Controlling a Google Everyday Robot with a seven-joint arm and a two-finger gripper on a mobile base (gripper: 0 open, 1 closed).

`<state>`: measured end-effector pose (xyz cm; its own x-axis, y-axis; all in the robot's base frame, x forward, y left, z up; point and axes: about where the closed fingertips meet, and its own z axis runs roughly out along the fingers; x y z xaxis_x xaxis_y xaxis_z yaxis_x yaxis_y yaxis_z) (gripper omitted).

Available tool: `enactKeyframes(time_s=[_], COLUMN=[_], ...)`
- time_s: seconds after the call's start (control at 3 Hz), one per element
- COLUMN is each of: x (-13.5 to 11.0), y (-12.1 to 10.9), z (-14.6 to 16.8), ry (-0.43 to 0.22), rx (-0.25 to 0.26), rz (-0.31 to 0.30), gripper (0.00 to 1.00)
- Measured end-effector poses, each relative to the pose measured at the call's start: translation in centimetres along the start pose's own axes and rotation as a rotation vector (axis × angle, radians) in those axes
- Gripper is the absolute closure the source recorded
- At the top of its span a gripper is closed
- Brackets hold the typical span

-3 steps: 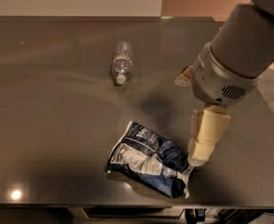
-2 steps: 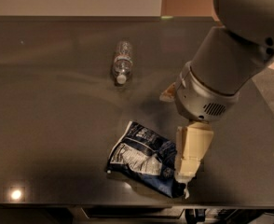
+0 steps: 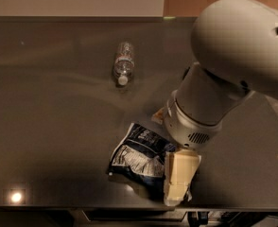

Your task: Move blue chip bag near water bottle

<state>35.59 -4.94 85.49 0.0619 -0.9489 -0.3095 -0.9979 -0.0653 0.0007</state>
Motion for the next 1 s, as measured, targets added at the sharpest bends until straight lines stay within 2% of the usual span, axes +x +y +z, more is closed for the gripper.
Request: enactKeyframes(time_s=[0.33, 0.67, 1.0], x=[0.4, 1.0, 1.6], y=[-0.2, -0.5, -1.2], z=[1.2, 1.8, 1.8], ry=[0.016, 0.038, 0.054], rx=[0.029, 0.059, 0.078], rz=[0.035, 0.076, 0.115], gripper=[0.00, 0.17, 0.41])
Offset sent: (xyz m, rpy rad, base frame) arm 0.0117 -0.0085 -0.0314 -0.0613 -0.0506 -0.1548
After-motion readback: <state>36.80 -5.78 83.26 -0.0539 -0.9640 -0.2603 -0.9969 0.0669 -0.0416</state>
